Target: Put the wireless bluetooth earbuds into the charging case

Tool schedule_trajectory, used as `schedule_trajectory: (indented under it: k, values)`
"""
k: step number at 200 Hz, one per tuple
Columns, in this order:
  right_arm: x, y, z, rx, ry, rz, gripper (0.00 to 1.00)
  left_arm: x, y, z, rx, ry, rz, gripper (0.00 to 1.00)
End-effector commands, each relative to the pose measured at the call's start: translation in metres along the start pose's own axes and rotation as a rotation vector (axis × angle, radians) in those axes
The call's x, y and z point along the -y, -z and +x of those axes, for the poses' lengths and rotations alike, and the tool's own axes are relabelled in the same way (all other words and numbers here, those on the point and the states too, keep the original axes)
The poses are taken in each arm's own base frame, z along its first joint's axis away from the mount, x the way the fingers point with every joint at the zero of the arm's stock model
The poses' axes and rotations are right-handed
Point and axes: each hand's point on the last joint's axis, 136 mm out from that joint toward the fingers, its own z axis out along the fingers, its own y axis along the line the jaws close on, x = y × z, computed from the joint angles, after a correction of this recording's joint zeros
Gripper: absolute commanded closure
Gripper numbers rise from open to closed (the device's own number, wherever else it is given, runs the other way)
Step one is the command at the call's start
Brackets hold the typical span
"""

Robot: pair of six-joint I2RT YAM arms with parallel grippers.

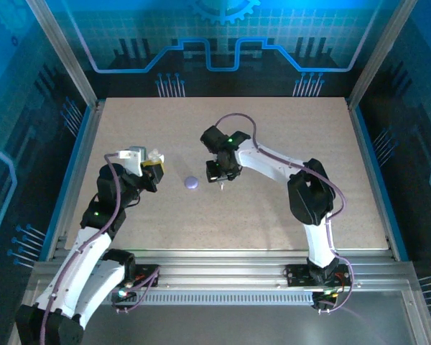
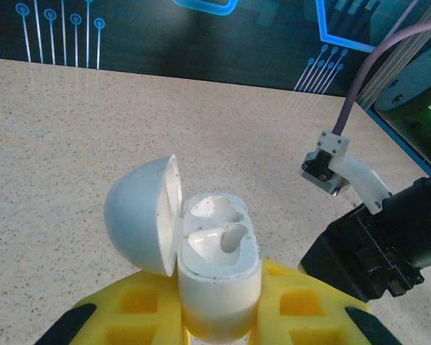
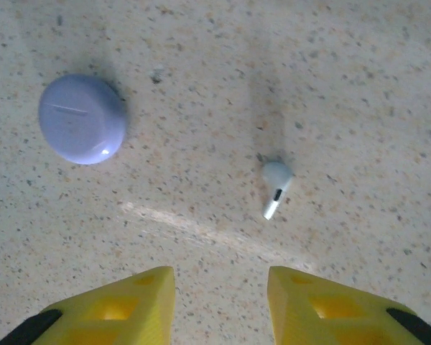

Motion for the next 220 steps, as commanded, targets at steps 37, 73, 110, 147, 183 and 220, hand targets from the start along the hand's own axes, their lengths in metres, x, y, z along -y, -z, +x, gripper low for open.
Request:
schedule_trajectory:
  k: [37,73,110,147,183,220]
  values:
    - [0.028,-0.019,-0.003,-0.102,-0.057,0.089,0.61,0.000,-0.002,0.001,0.005,0.026,0.016,0.87]
    - [0.023,-0.033,-0.011,-0.118,-0.047,0.079,0.62,0.000,-0.004,0.002,0.001,0.031,0.020,0.86]
    - [0.021,-0.046,-0.015,-0.123,-0.047,0.070,0.65,0.001,-0.006,0.003,-0.002,0.038,0.027,0.86]
    - [0.025,-0.056,-0.016,-0.133,-0.049,0.085,0.66,0.001,-0.006,0.003,-0.003,0.035,0.024,0.86]
    - [0.028,-0.068,-0.010,-0.162,-0.048,0.095,0.67,0.000,-0.005,0.003,-0.002,0.034,0.023,0.86]
    - [0.029,-0.074,-0.009,-0.165,-0.053,0.097,0.69,0.000,-0.005,0.003,0.000,0.031,0.020,0.86]
